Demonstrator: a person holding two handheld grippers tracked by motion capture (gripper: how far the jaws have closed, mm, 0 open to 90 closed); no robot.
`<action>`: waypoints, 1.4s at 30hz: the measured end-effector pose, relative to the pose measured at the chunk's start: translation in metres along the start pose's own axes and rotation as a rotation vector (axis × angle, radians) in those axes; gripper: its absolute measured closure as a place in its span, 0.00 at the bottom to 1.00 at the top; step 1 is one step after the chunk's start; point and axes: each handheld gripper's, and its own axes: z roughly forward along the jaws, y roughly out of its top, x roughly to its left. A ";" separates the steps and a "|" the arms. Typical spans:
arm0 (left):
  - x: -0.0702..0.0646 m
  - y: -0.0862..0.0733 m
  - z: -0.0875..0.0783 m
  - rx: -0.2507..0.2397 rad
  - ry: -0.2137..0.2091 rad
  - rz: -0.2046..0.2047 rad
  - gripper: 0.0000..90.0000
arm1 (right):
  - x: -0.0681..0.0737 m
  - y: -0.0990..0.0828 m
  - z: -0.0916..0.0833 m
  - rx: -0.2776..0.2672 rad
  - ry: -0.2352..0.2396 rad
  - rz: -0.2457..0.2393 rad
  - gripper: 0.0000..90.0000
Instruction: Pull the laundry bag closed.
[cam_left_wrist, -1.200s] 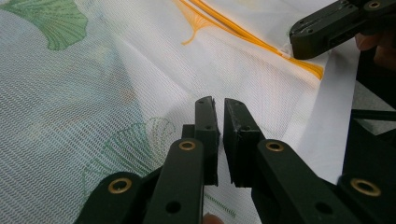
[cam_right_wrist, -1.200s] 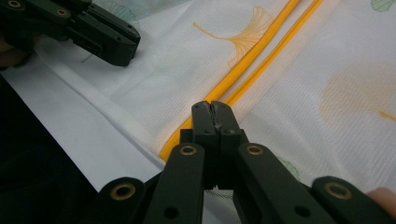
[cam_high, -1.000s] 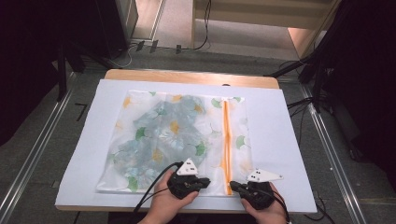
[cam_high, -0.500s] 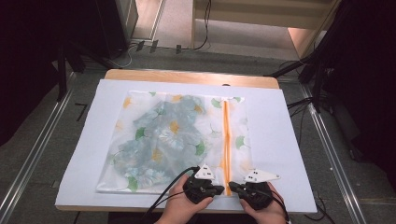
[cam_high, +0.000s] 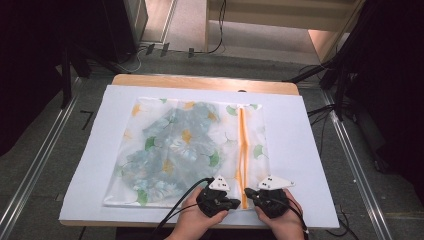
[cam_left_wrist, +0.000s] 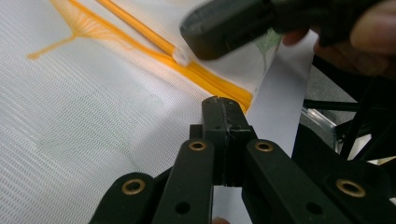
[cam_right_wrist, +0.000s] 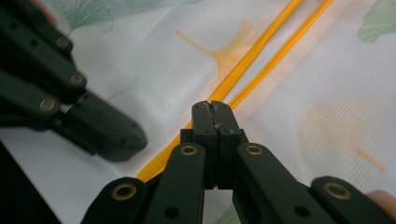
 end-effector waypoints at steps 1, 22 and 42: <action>0.000 0.000 0.000 0.000 0.005 0.006 1.00 | -0.003 0.002 0.000 -0.008 0.003 0.008 1.00; 0.003 -0.001 0.000 -0.003 -0.020 -0.006 1.00 | -0.012 -0.012 -0.002 -0.012 0.120 0.124 0.76; 0.003 -0.001 0.000 -0.003 -0.021 -0.008 1.00 | 0.003 -0.003 -0.002 -0.005 -0.006 0.003 1.00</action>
